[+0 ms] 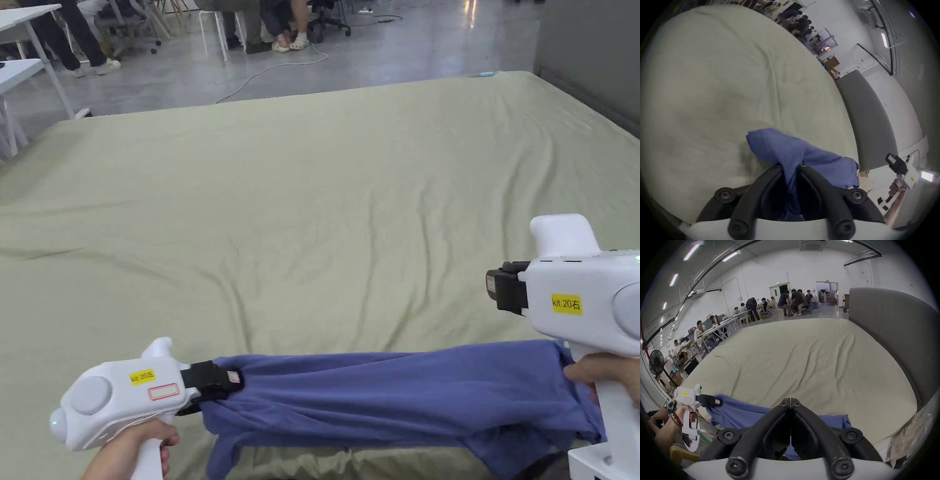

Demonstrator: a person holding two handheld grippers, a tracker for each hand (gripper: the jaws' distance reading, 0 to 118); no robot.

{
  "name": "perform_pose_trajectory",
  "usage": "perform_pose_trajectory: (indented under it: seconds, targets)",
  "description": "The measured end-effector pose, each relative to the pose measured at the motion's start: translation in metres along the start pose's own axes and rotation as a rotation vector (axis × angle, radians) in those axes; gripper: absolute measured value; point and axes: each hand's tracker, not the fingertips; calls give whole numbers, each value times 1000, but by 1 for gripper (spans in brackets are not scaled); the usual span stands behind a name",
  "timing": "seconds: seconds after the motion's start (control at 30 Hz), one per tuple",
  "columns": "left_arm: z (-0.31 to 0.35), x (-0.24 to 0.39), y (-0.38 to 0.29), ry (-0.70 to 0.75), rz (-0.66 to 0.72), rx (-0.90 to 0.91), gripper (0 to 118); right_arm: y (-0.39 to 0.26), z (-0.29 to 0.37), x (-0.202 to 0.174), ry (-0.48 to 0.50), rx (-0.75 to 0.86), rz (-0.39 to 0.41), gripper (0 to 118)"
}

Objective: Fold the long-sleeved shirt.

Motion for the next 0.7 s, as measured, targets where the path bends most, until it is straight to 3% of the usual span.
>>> perform_pose_trajectory:
  seconds: [0.2,0.37,0.53,0.7]
  targets:
    - [64,-29,23,128,29,132,5,0,-4,5,-13,-12,-9,0]
    - [124,-66,42,295,140,281,5,-2,-9,4,0,-23,-4,0]
    - [134,-23,32,140,-19,239,5,-2,-17,2,13,-35,3,0]
    - [91,84,6,-227,-131,74,5,-4,-22,3,46,-33,-14,0]
